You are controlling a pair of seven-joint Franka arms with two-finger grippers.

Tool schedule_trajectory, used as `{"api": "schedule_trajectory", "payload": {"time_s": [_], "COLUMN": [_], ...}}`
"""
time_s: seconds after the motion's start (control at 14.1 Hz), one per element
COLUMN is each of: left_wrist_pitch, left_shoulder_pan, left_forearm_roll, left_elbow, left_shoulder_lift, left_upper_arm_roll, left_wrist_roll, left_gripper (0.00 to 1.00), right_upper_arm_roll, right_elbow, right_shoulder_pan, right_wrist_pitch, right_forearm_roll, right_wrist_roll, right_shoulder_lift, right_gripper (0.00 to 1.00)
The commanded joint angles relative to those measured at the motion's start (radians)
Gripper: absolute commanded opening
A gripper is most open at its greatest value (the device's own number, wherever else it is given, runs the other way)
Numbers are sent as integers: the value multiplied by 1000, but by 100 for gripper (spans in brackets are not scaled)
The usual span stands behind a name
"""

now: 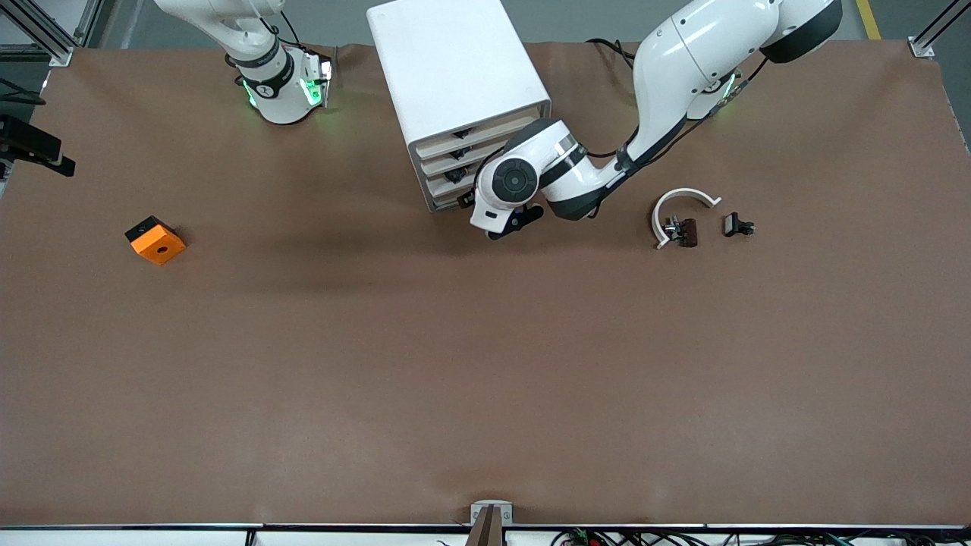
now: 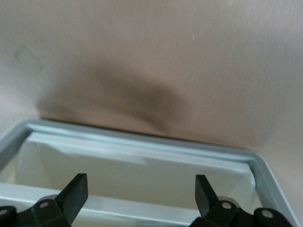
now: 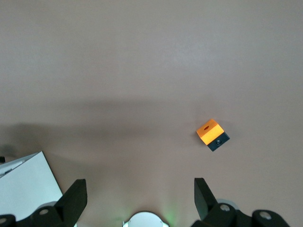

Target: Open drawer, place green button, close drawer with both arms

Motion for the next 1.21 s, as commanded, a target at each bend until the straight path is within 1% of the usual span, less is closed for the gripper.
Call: {"api": "schedule_trajectory", "payload": {"time_s": [0.0,0.07,0.21,0.28,0.57,0.78,0.93,1.0,1.14], "left_wrist_pitch": [-25,-38,-51,-51,-48,-46,-49,-54,-80], "left_shoulder_pan": [7,7,6,7,27,41,80,106,172], "left_forearm_roll": [-40,-63,-68,-67,-50,44,91,117,191], "left_elbow": [26,26,31,31,74,108,108,105,106], "left_shoulder_lift": [35,35,33,33,26,20,3,-22,-40], "left_upper_arm_roll": [-44,-44,-42,-42,-22,37,47,51,53], "left_wrist_roll": [-1,1,6,9,21,24,16,13,16], "left_gripper": [100,100,100,100,100,100,100,100,100], "right_upper_arm_roll": [9,9,9,7,3,4,7,9,9], "right_elbow": [-175,-191,-250,-263,-261,-255,-254,-254,-252], "right_shoulder_pan": [-18,-23,-18,-17,-15,-15,-12,-12,-13], "right_wrist_pitch": [76,82,120,127,128,128,130,128,130], "right_forearm_roll": [6,6,6,6,6,6,5,-4,-44], "right_wrist_roll": [-5,-6,-5,-6,-5,-5,-5,-5,-6], "right_shoulder_lift": [-138,-149,-187,-197,-195,-191,-192,-192,-192], "right_gripper": [100,100,100,100,100,100,100,100,100]}}
